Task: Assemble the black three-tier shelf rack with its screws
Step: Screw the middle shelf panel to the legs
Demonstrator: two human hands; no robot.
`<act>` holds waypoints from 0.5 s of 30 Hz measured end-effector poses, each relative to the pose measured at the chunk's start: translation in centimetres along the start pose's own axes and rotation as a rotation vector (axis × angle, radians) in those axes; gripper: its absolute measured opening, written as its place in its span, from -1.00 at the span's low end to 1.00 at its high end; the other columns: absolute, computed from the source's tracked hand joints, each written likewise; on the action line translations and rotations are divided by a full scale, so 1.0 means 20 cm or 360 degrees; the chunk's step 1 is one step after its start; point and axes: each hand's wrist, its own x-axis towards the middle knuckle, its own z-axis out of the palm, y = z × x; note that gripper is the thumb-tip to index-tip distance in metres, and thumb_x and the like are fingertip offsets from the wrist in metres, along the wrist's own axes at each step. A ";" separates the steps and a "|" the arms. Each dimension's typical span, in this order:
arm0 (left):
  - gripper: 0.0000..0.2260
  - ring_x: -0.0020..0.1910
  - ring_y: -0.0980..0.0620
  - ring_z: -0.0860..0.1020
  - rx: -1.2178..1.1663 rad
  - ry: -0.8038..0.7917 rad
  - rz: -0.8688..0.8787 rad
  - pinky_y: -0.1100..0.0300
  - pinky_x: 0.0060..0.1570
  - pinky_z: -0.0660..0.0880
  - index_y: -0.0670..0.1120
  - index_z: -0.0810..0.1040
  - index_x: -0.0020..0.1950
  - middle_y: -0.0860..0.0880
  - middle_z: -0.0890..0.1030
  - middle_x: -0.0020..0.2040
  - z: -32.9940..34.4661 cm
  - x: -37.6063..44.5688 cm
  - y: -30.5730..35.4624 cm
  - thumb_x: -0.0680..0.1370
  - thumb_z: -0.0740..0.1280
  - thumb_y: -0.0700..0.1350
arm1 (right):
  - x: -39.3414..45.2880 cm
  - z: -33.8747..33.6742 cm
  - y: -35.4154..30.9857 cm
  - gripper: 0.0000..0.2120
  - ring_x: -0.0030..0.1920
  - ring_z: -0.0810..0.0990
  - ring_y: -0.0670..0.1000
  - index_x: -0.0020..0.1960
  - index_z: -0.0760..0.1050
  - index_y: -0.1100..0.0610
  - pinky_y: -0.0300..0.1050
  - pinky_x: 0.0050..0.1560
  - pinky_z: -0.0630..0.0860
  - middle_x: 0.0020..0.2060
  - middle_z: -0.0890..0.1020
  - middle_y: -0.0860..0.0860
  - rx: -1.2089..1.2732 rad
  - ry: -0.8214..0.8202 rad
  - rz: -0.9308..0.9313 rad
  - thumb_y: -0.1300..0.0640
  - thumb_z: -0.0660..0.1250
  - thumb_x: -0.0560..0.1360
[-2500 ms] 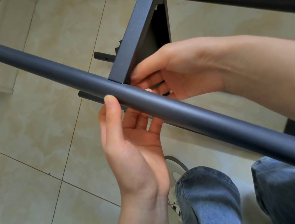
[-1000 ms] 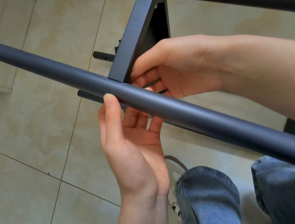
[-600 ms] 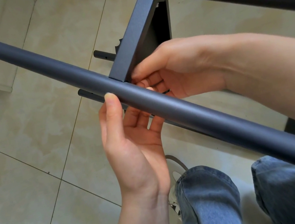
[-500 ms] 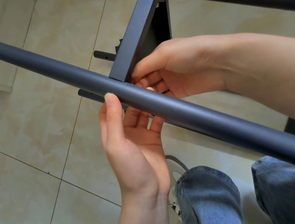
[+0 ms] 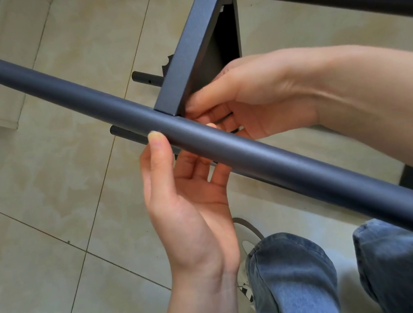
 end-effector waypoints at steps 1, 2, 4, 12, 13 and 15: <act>-0.66 -0.04 -0.11 0.63 -0.0004 0.0002 -0.0006 -0.04 0.04 0.62 -0.15 0.52 0.26 -0.13 0.66 -0.08 0.00 0.00 0.00 0.62 0.27 0.06 | 0.00 0.01 0.00 -0.87 -0.30 0.56 -0.03 -0.14 0.59 0.15 -0.07 0.03 0.54 -0.35 0.61 0.02 0.0001 0.0006 0.0024 0.15 0.34 0.55; -0.63 -0.03 -0.14 0.62 -0.0010 0.0004 -0.0010 -0.06 0.05 0.62 -0.16 0.51 0.28 -0.14 0.65 -0.07 0.00 0.00 0.00 0.61 0.28 0.07 | 0.00 0.01 0.00 -0.86 -0.28 0.54 -0.02 -0.14 0.58 0.15 -0.07 0.06 0.53 -0.35 0.60 0.02 0.0007 0.0015 0.0048 0.14 0.32 0.56; -0.60 -0.04 -0.13 0.63 -0.0019 0.0004 -0.0006 -0.01 -0.01 0.62 -0.18 0.50 0.30 -0.15 0.65 -0.07 0.00 0.00 0.00 0.60 0.29 0.07 | 0.00 0.02 -0.01 -0.84 -0.24 0.52 0.00 -0.16 0.54 0.14 -0.05 0.16 0.52 -0.32 0.57 0.03 0.0043 0.0029 0.0104 0.14 0.29 0.56; -0.54 -0.14 -0.09 0.67 -0.0043 -0.0007 0.0011 0.09 -0.13 0.61 -0.23 0.46 0.37 -0.15 0.66 -0.12 -0.01 0.01 0.00 0.60 0.28 0.07 | -0.02 0.06 -0.03 -0.82 -0.15 0.51 0.02 -0.21 0.54 0.16 -0.10 0.20 0.51 -0.24 0.57 0.05 0.0170 0.0117 0.0260 0.09 0.31 0.52; -0.53 -0.13 -0.10 0.68 -0.0041 -0.0004 0.0007 0.08 -0.13 0.61 -0.23 0.46 0.37 -0.15 0.66 -0.11 -0.02 0.01 0.00 0.60 0.28 0.07 | -0.02 0.06 -0.02 -0.81 -0.16 0.52 0.03 -0.22 0.53 0.16 -0.10 0.18 0.53 -0.25 0.57 0.05 0.0179 0.0132 0.0260 0.09 0.31 0.52; -0.52 -0.13 -0.10 0.68 -0.0040 -0.0006 -0.0016 0.08 -0.12 0.62 -0.24 0.46 0.37 -0.15 0.66 -0.10 -0.02 0.01 0.00 0.59 0.29 0.07 | -0.03 0.06 -0.01 -0.81 -0.21 0.54 0.03 -0.21 0.54 0.14 -0.09 0.11 0.56 -0.30 0.59 0.04 0.0201 0.0156 0.0242 0.09 0.32 0.54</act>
